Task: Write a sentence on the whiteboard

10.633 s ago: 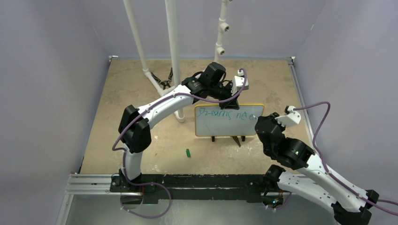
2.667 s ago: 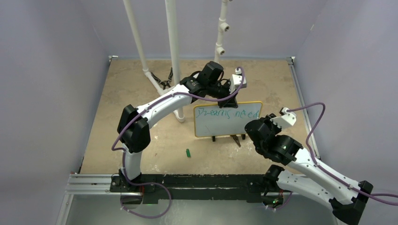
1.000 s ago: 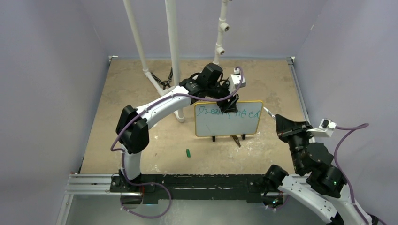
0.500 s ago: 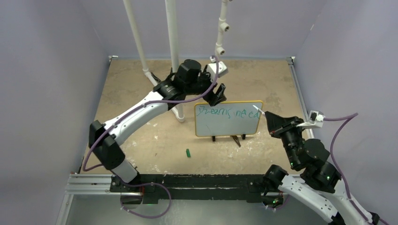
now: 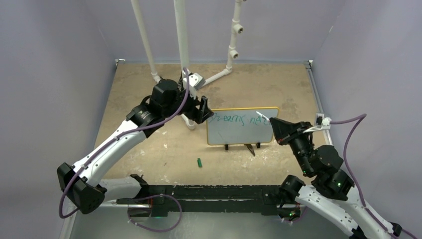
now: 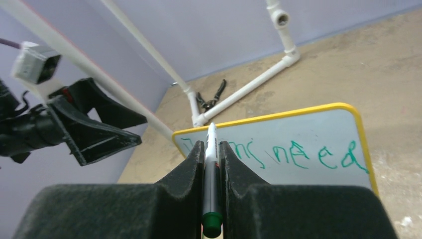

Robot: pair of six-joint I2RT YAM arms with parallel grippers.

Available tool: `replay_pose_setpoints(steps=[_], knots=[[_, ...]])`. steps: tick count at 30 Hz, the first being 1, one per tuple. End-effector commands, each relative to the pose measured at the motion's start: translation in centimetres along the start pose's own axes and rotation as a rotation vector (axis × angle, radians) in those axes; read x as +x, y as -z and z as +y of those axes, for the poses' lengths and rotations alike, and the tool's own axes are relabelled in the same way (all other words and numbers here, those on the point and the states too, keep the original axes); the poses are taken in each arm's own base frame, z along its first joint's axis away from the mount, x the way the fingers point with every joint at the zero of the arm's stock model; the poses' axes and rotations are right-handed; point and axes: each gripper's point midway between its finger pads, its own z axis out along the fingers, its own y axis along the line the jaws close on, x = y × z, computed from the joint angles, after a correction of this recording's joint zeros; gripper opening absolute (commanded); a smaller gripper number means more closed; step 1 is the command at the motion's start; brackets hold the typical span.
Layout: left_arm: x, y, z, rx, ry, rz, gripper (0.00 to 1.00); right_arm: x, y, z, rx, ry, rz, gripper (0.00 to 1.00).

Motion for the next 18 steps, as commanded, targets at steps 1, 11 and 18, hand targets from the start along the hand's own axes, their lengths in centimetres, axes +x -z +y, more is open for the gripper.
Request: replay_pose_setpoints(steps=[1, 11, 18], knots=[[2.9, 1.4, 1.6, -0.05, 0.115, 0.043, 0.72, -0.2, -0.1, 3.6, -0.202, 0.051, -0.02, 0.0], [7.8, 1.1, 1.5, 0.016, 0.175, 0.093, 0.71, 6.4, -2.5, 6.0, -0.334, 0.127, 0.159, 0.0], [10.0, 0.6, 1.2, 0.067, 0.136, 0.128, 0.68, 8.6, -2.1, 5.0, -0.365, 0.101, 0.149, 0.0]])
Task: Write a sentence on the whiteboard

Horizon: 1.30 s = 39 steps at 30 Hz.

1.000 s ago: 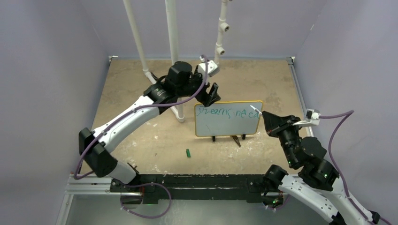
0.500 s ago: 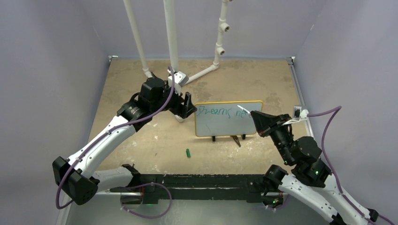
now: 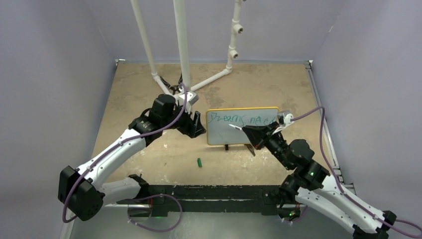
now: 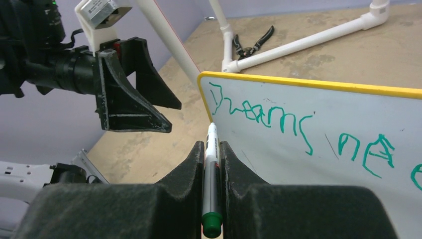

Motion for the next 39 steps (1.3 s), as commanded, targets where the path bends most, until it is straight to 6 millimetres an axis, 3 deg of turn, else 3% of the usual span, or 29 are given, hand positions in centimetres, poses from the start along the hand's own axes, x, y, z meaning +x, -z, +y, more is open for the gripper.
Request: replay_pose_setpoints(steps=[1, 9, 16, 30, 39], knots=[[-0.3, -0.2, -0.7, 0.063, -0.05, -0.048, 0.68, -0.7, 0.0, 1.0, -0.073, -0.014, -0.07, 0.0], [1.4, -1.8, 0.4, 0.051, -0.041, -0.007, 0.68, 1.7, -0.4, -0.4, -0.051, -0.038, -0.073, 0.0], [0.9, -2.8, 0.5, 0.067, -0.051, -0.04, 0.66, 2.3, -1.0, -0.8, -0.031, -0.025, -0.091, 0.0], [1.0, -4.0, 1.1, 0.065, -0.068, -0.047, 0.57, 5.9, -2.5, 2.0, 0.029, -0.013, -0.055, 0.0], [1.1, -4.5, 1.0, 0.079, -0.065, -0.042, 0.54, 7.4, -2.2, 2.0, 0.116, -0.017, -0.08, 0.0]])
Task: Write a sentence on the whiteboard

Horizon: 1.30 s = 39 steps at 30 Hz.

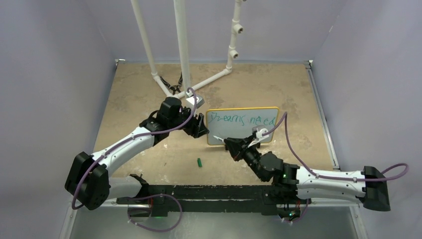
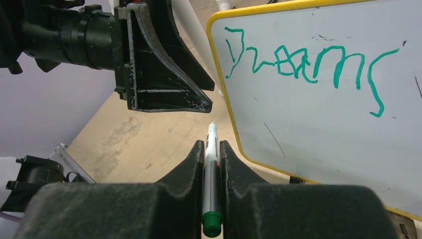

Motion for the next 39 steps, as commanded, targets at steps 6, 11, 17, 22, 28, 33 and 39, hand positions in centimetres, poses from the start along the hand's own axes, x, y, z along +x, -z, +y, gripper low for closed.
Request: replay_pose_setpoints(steps=[6, 11, 17, 22, 28, 33, 39], knots=[[-0.8, -0.7, 0.0, 0.018, -0.008, -0.031, 0.52, -0.2, -1.2, -0.6, 0.124, -0.003, -0.096, 0.0], [-0.9, -0.9, 0.1, 0.019, -0.008, -0.033, 0.48, 0.6, -1.5, -1.2, 0.159, 0.001, -0.097, 0.0], [-1.1, -1.4, 0.0, 0.036, 0.005, -0.035, 0.46, 1.1, -1.8, -1.2, 0.163, 0.01, -0.092, 0.0], [-1.1, -1.7, 0.0, 0.043, 0.009, -0.032, 0.45, 1.3, -2.1, -0.9, 0.161, 0.017, -0.094, 0.0], [-1.2, -2.0, 0.0, 0.048, 0.011, -0.034, 0.4, 1.4, -2.3, -1.3, 0.189, 0.018, -0.102, 0.0], [-1.0, -2.3, 0.0, 0.055, 0.02, -0.023, 0.35, 1.5, -2.5, -1.5, 0.21, 0.017, -0.106, 0.0], [-0.9, -2.5, 0.1, 0.055, 0.023, -0.017, 0.34, 1.5, -2.6, -1.3, 0.2, 0.012, -0.111, 0.0]])
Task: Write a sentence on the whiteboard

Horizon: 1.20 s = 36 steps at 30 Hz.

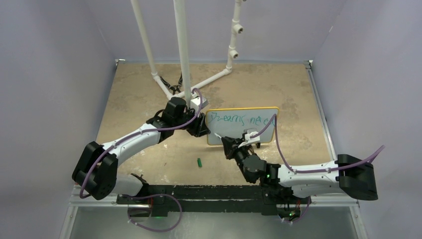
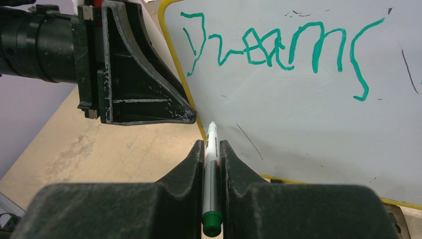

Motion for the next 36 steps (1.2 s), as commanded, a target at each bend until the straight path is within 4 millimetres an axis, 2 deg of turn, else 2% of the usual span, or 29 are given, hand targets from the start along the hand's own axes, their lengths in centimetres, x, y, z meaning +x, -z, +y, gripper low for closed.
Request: replay_pose_setpoints(steps=[1, 15, 19, 25, 36], knots=[[-2.2, -0.2, -0.2, 0.012, 0.002, -0.056, 0.34, -1.5, -0.3, 0.8, 0.002, -0.053, -0.05, 0.0], [-2.2, -0.4, 0.1, 0.001, 0.012, -0.053, 0.32, -2.1, -0.7, 1.2, -0.001, -0.041, -0.086, 0.0], [-3.0, -0.6, 0.0, 0.008, 0.001, -0.083, 0.28, -1.9, -0.8, 1.2, 0.004, -0.028, -0.087, 0.0], [-2.9, -0.7, 0.0, 0.009, 0.003, -0.079, 0.21, -1.5, -0.9, 0.6, 0.029, -0.02, -0.087, 0.0], [-2.9, -0.7, 0.0, 0.01, -0.002, -0.078, 0.02, -0.1, -0.9, -1.0, 0.107, -0.003, -0.062, 0.0]])
